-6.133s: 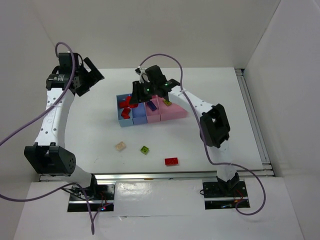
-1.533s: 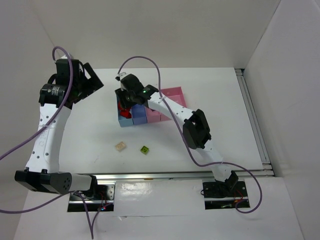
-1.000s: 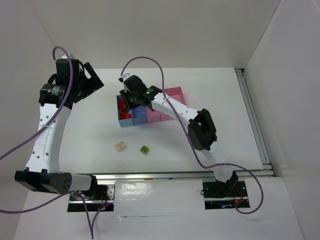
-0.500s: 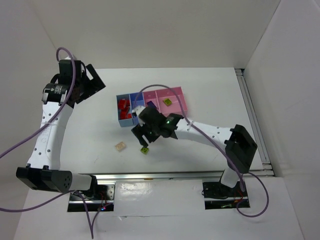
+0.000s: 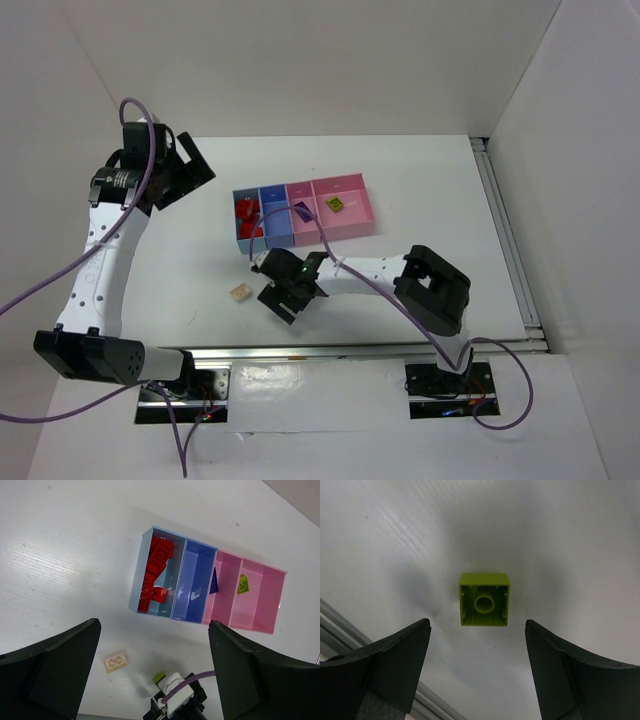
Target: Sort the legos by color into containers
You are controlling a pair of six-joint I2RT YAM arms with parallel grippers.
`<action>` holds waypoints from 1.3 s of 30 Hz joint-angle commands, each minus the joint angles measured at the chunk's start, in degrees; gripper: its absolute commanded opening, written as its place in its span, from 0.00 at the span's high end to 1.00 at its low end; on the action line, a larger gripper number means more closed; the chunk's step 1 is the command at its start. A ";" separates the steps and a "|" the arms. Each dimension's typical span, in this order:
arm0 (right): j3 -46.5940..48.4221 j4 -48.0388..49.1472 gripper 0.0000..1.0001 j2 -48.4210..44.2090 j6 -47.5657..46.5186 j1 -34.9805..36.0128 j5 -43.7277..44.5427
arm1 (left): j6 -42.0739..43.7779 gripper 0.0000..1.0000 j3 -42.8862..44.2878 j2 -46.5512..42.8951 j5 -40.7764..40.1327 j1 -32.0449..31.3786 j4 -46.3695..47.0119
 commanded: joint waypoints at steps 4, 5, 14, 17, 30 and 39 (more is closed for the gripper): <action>2.18 5.20 0.23 1.79 -1.06 -1.19 1.68 | 0.99 0.00 -0.03 0.35 0.79 0.30 1.50; 2.18 5.20 0.25 2.58 -1.06 -1.19 1.68 | 0.99 0.00 -0.03 0.35 0.79 0.30 1.50; 2.18 5.90 0.67 2.59 -0.53 -1.72 3.25 | 0.99 0.00 -0.03 0.35 -0.27 0.30 1.50; 2.18 5.90 0.68 -2.06 0.09 -3.20 5.80 | 1.52 0.00 -0.03 0.35 -0.27 0.30 1.50; 16.15 -0.78 0.68 -6.12 6.50 -26.23 6.51 | -0.06 0.00 -9.07 0.35 -0.27 -0.40 -1.93; 27.13 0.27 0.67 4.51 7.03 -33.79 3.44 | -1.11 0.00 -22.68 -4.82 -0.80 -7.52 -3.78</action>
